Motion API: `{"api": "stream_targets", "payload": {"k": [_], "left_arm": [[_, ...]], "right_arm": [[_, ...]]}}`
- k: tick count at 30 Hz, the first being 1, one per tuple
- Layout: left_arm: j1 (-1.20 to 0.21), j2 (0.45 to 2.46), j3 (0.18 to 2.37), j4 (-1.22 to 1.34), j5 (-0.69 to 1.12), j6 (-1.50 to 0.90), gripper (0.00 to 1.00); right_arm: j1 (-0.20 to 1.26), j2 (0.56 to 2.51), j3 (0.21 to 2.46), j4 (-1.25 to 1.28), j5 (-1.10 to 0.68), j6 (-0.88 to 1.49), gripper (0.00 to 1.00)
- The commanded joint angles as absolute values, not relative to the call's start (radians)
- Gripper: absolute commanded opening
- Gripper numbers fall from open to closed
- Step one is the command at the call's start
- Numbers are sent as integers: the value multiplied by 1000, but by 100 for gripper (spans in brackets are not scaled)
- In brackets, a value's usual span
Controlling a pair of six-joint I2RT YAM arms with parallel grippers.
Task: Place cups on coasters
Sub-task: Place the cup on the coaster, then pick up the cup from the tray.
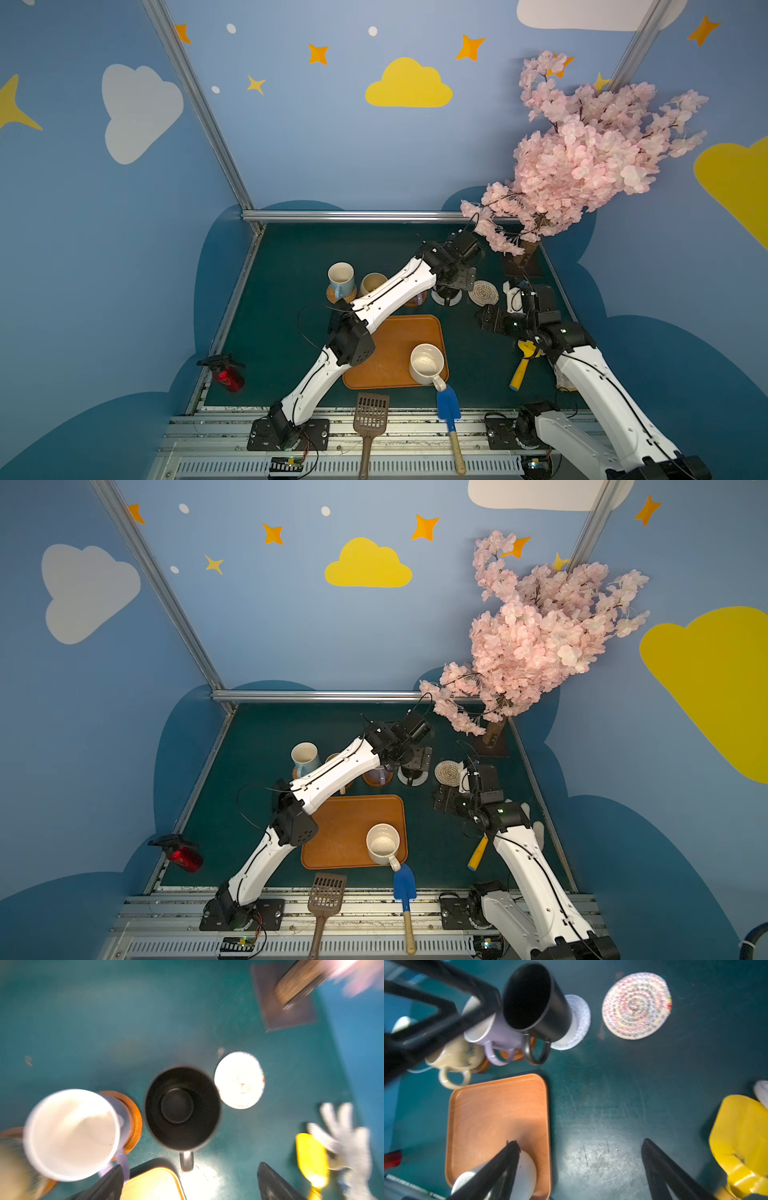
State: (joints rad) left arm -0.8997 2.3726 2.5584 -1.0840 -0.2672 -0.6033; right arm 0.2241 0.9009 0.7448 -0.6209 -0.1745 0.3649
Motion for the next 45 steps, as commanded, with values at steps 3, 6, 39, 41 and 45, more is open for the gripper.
{"api": "stream_targets", "payload": {"k": [3, 6, 39, 41, 45], "left_arm": [[-904, 2260, 2565, -1147, -339, -562, 99], [-902, 2194, 2526, -1151, -383, -536, 99], [-637, 1366, 1503, -849, -179, -545, 99], [-633, 1358, 1495, -849, -187, -549, 99], [-631, 1346, 1479, -855, -192, -547, 100]], "right_arm": [[309, 839, 725, -596, -253, 326, 91], [426, 829, 723, -623, -196, 315, 91], [1197, 1060, 665, -599, 137, 509, 48], [1209, 1087, 668, -593, 142, 513, 44], [1221, 1101, 667, -595, 156, 521, 31]]}}
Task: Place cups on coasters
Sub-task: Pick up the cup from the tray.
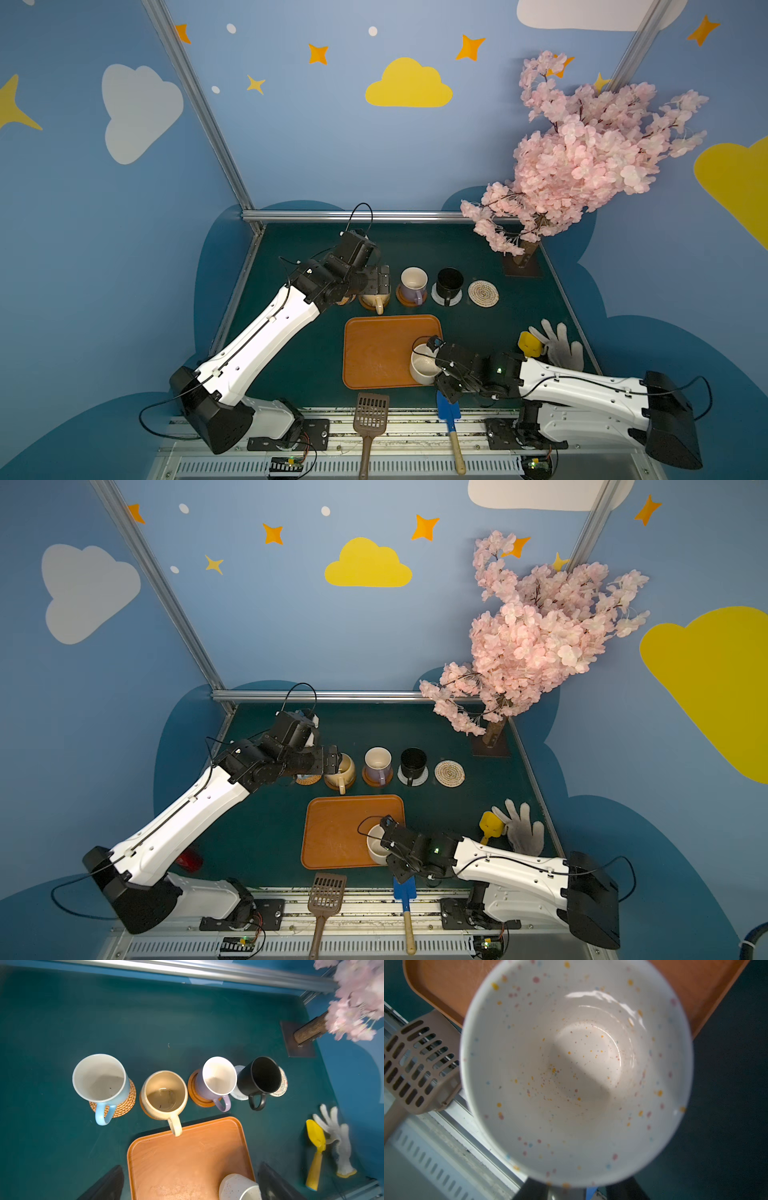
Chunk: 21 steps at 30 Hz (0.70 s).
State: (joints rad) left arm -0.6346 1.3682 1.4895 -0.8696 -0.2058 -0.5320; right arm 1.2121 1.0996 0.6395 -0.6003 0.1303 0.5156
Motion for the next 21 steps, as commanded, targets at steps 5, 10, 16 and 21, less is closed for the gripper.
{"api": "stream_targets", "payload": {"k": [5, 10, 16, 21], "left_arm": [[-621, 1330, 1456, -842, -193, -539, 99], [-611, 1324, 1442, -811, -192, -538, 99], [-594, 1320, 1432, -771, -128, -496, 99], [-576, 1306, 1422, -711, -28, -467, 99]], "right_arm": [[1222, 1076, 667, -610, 167, 527, 11], [1221, 1057, 700, -636, 177, 532, 0], [1216, 1023, 828, -748, 212, 508, 0], [1158, 1015, 934, -818, 220, 460, 0]]}}
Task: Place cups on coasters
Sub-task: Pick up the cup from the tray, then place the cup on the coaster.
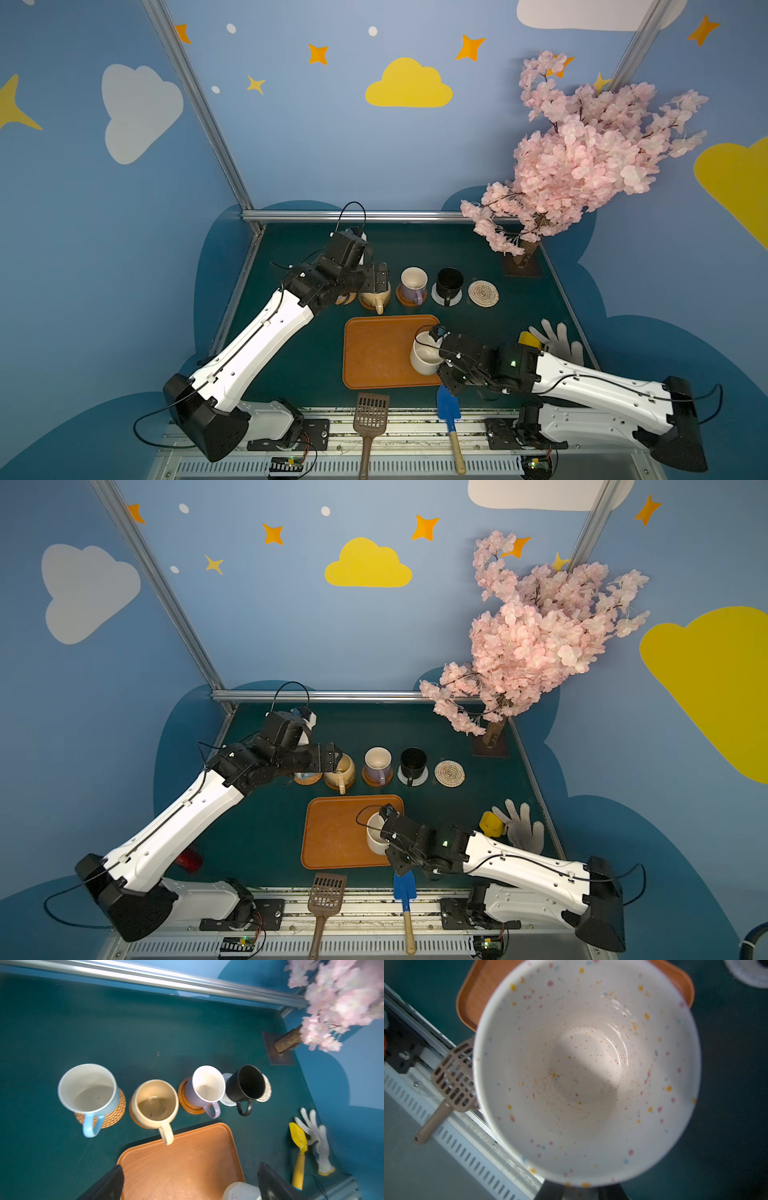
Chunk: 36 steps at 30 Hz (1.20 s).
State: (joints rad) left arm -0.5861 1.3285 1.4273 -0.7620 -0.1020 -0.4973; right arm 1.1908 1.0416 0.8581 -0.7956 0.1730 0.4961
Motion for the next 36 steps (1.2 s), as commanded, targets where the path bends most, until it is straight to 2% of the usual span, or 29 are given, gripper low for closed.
{"api": "stream_targets", "payload": {"k": [1, 8, 22, 29, 36], "left_arm": [[-572, 1305, 1422, -707, -14, -470, 99], [-555, 1318, 1428, -692, 49, -472, 99], [-557, 1344, 1447, -676, 113, -461, 100], [-557, 1398, 1509, -744, 178, -433, 100], [-558, 1490, 1603, -823, 303, -384, 100]], "right_arm": [[1134, 1018, 959, -835, 220, 446, 0], [933, 1016, 1100, -888, 200, 317, 0], [555, 1001, 1157, -883, 148, 222, 0], [375, 1102, 1171, -853, 114, 282, 0], [312, 1240, 1191, -767, 129, 296, 0]]}}
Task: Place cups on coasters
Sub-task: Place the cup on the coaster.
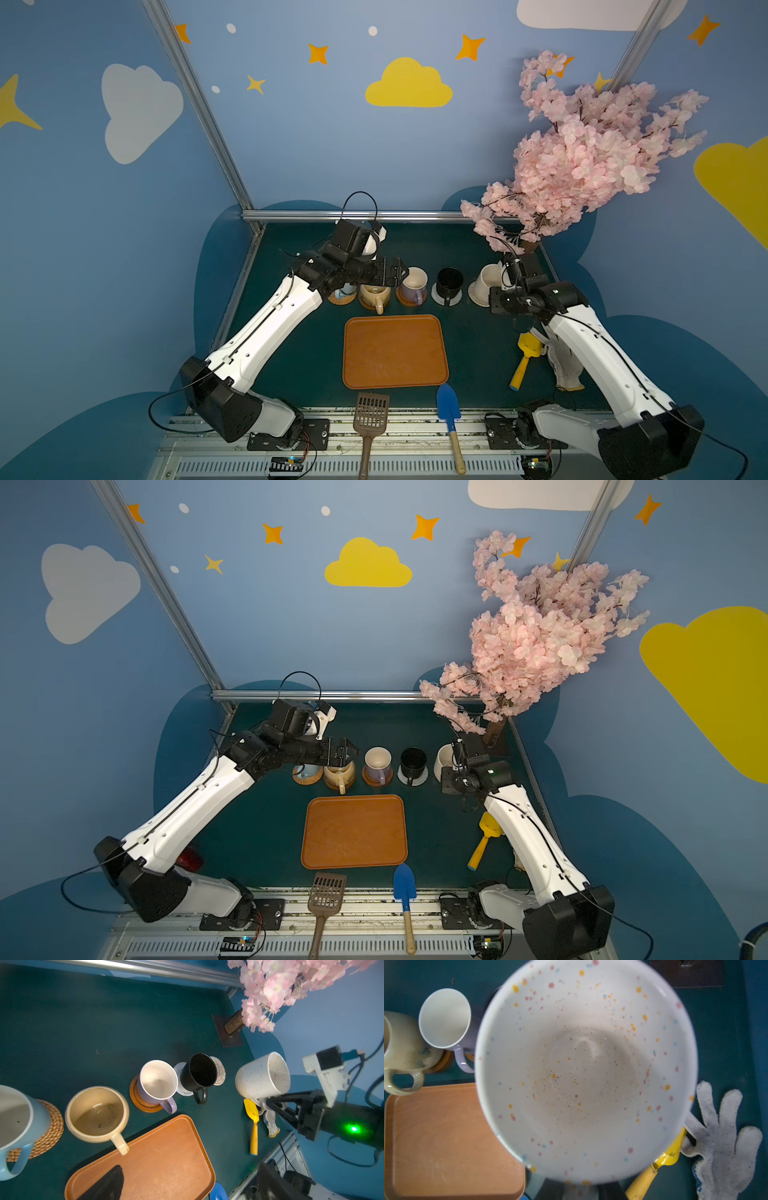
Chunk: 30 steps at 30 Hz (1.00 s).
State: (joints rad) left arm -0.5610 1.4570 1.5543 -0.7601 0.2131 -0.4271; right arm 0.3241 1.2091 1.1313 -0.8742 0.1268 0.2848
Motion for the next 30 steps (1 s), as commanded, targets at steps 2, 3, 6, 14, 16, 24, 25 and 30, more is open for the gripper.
{"api": "stream_targets", "payload": {"k": [2, 3, 6, 14, 16, 24, 25, 30], "left_arm": [[-558, 1526, 1646, -857, 341, -365, 100], [-558, 1537, 1654, -862, 349, -358, 100], [-559, 1546, 1657, -858, 348, -349, 100], [-561, 1562, 1625, -862, 376, -339, 99], [-561, 1556, 1612, -854, 372, -339, 100], [-561, 1557, 1605, -830, 380, -351, 100], [-562, 1558, 1603, -828, 377, -355, 100], [-567, 1561, 1603, -793, 391, -390, 100]], "right_arm": [[303, 1276, 1199, -748, 129, 290, 0], [297, 1288, 1194, -729, 122, 286, 0], [276, 1302, 1165, -675, 126, 276, 0], [176, 1402, 1158, -596, 84, 289, 0], [167, 1440, 1166, -575, 74, 301, 0], [153, 1600, 1218, -549, 98, 268, 0], [152, 1611, 1224, -552, 103, 261, 0], [147, 1643, 1240, -563, 95, 229, 0]]}}
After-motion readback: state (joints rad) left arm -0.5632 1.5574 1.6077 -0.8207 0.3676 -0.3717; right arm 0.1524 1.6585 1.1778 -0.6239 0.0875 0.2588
